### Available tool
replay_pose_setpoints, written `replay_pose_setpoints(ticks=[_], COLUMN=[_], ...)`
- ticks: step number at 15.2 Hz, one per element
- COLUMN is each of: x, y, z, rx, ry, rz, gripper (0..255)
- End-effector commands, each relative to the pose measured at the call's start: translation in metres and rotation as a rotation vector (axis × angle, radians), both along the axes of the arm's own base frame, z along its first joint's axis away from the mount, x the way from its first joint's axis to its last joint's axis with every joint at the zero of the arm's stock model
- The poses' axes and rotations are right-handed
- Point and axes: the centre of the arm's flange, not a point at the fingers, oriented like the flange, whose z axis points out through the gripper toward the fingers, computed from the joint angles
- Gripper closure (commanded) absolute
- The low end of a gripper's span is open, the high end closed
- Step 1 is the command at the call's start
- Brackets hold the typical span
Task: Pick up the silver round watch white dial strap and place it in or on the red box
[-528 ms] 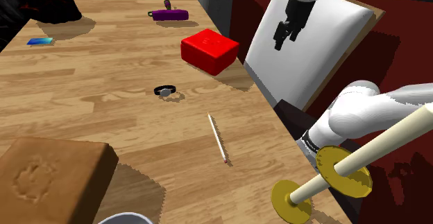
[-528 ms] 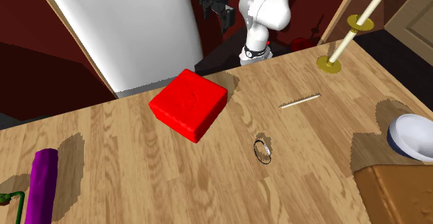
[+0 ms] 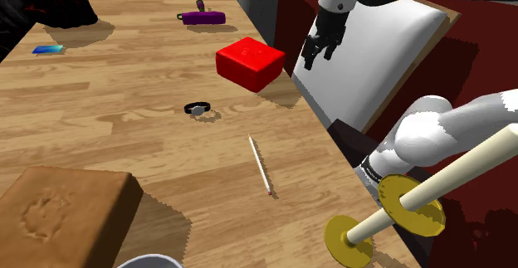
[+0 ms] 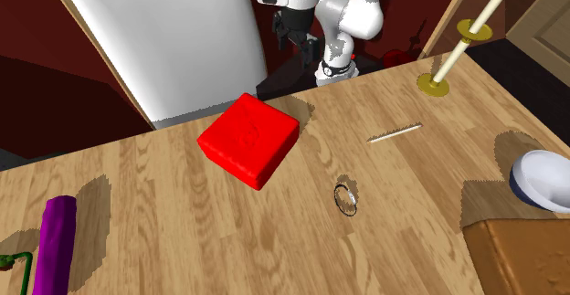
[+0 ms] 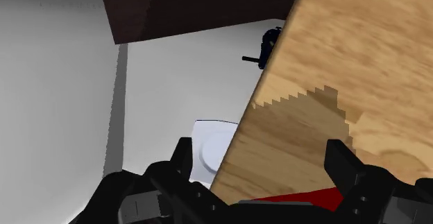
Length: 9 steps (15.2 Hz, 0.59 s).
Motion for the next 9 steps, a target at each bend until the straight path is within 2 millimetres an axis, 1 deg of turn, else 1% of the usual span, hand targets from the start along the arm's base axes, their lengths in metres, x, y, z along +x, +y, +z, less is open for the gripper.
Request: replay_pose_setpoints(ticks=[1, 9], x=[0.014, 0.067], y=[0.016, 0.092], z=[-0.005, -0.03], rx=[0.022, 0.107], ry=[0.003, 0.016], rz=[-0.01, -0.043], gripper=[0, 0])
